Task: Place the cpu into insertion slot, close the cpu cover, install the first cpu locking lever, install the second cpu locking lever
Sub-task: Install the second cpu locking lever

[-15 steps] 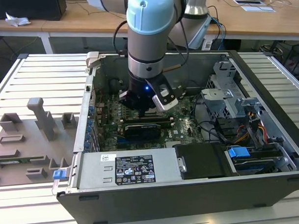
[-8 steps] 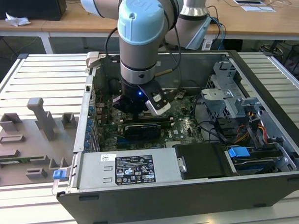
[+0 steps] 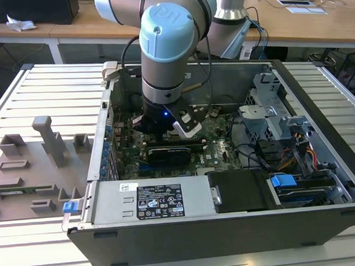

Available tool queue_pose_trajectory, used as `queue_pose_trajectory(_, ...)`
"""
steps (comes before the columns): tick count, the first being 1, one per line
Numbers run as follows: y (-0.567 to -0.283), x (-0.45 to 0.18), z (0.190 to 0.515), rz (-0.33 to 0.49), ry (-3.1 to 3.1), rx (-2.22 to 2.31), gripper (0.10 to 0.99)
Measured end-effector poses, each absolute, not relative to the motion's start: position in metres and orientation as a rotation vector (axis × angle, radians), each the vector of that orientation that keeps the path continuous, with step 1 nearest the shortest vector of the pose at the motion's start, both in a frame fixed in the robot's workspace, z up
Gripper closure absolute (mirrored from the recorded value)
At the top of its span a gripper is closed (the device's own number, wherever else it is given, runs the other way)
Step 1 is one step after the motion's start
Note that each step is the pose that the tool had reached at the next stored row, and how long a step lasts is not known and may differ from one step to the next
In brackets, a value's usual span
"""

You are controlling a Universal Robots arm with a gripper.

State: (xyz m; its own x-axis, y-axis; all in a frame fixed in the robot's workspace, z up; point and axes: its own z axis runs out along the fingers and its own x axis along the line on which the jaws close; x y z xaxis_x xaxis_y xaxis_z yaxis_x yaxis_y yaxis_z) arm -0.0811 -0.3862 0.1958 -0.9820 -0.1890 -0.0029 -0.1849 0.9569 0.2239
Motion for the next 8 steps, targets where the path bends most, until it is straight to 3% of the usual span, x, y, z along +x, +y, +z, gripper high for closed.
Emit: queue_pose_trajectory(8, -0.3959, -0.0832, 0.1997, -0.376, -3.09, 0.312, 0.98)
